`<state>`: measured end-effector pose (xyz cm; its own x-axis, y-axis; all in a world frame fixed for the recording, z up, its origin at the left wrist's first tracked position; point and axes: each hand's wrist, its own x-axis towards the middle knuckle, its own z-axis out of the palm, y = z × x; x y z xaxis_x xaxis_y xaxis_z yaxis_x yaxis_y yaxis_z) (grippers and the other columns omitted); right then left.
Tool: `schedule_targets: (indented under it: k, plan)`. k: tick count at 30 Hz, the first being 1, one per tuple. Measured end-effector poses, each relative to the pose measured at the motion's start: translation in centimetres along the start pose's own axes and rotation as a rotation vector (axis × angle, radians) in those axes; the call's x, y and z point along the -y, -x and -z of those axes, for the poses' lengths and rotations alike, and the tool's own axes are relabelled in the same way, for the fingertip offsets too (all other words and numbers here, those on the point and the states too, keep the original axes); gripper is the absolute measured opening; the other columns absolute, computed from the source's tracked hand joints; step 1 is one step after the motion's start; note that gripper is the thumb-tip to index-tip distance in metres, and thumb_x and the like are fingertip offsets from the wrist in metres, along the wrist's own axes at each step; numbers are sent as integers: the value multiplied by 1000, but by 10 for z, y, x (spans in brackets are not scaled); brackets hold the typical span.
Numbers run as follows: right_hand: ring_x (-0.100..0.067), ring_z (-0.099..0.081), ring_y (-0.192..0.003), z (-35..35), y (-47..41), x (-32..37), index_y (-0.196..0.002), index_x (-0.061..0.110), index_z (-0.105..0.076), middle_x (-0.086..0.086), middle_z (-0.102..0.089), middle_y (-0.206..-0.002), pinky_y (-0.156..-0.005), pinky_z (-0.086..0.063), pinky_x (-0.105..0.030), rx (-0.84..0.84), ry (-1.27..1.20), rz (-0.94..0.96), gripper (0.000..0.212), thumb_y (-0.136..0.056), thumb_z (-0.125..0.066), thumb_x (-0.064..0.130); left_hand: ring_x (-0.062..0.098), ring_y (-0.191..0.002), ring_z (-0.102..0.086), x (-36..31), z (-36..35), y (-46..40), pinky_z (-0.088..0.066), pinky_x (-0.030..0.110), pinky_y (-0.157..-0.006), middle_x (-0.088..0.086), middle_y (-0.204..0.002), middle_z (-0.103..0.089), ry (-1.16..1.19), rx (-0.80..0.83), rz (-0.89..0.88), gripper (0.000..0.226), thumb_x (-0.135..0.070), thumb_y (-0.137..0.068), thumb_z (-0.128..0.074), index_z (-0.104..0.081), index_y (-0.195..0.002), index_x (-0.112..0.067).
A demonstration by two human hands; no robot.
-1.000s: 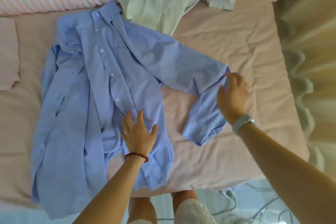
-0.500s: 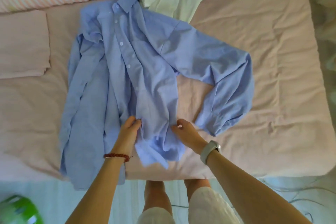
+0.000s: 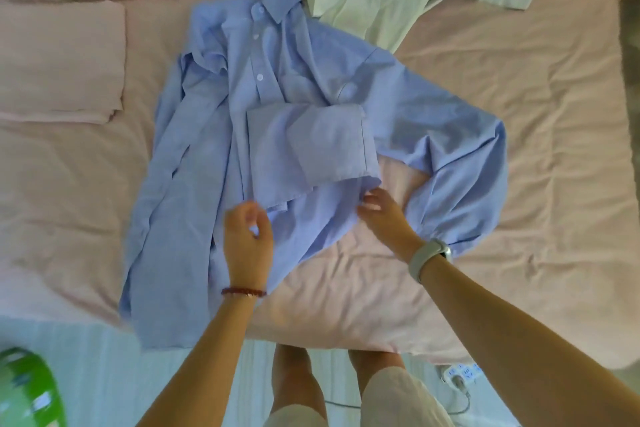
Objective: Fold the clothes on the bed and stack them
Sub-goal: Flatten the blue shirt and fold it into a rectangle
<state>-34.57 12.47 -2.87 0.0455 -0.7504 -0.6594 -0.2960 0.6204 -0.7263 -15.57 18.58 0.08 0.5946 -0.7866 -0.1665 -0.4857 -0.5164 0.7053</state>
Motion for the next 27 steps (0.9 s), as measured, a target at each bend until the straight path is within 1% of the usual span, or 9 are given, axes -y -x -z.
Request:
schedule_targets:
  k: [2, 5, 9, 13, 15, 19, 21, 23, 27]
  plan:
    - [-16, -44, -73, -13, 2, -11, -92, 3, -47, -13, -49, -77, -61, -35, -21, -1, 28, 39, 12, -85, -55, -3, 23, -76, -56, 21, -8, 34, -46, 31, -66, 5, -91, -60, -88, 164, -80, 6, -3, -86, -57, -61, -91, -3]
    - [-13, -46, -65, -16, -8, -2, -75, 17, -49, 5, -50, -67, -61, -38, -20, -141, -28, 60, 17, -88, -53, 5, 24, -86, -61, 30, -18, 60, -52, 33, -70, 4, -97, -63, -139, 339, -173, 13, -6, -84, -62, -61, -97, -5]
    - [-13, -58, -63, -9, -7, 14, -85, 15, -47, -5, -59, -75, -61, -52, -19, -138, -364, -13, 11, -92, -52, 8, 31, -93, -60, 17, -37, 68, -51, 34, -77, 12, -102, -63, -225, 395, -348, 28, -14, -78, -68, -60, -103, -3]
    - [-15, -64, -65, -3, 4, 31, -88, 12, -52, -6, -61, -76, -57, -54, -23, -36, -612, -54, 16, -88, -49, -4, 33, -113, -48, 4, -66, 60, -42, 42, -89, 13, -123, -53, -452, 416, -176, 66, -40, -72, -74, -50, -124, -7]
    - [-18, -61, -70, -3, 7, 36, -82, 16, -51, -4, -56, -76, -55, -55, -23, -92, -483, 12, 22, -86, -49, -6, 34, -110, -50, -6, -75, 51, -41, 43, -87, 17, -119, -54, -497, 362, -83, 68, -45, -69, -75, -52, -119, -4]
    - [-21, -60, -76, 12, 27, 19, -82, 24, -56, 9, -56, -72, -69, -52, -20, -279, -67, 201, 17, -88, -56, 8, 39, -72, -61, -21, -77, 44, -45, 39, -60, 19, -77, -64, -339, 173, -240, 21, -8, -69, -73, -60, -82, 1]
    - [-22, -63, -79, 28, 47, 0, -92, 18, -66, 7, -65, -74, -71, -47, -17, -346, 169, 313, 11, -89, -57, 10, 38, -76, -62, -18, -68, 51, -42, 35, -59, 13, -86, -68, -310, 317, -256, 17, -5, -79, -62, -60, -95, -3]
    - [-29, -65, -70, 44, 66, -25, -99, 11, -68, -5, -69, -75, -61, -48, -30, -348, 564, 473, 19, -83, -62, 3, 34, -85, -63, -5, -57, 66, -45, 35, -64, 5, -98, -69, -371, 508, -351, 26, -9, -84, -56, -57, -110, -10]
    - [-24, -55, -38, 69, 90, -65, -62, 14, -67, -2, -58, -45, -40, -41, -22, -106, 1157, 642, 26, -48, -86, 2, 29, -93, -61, 24, -34, 103, -36, 33, -66, 8, -98, -66, -644, 863, -513, 18, -14, -90, -43, -57, -102, -12]
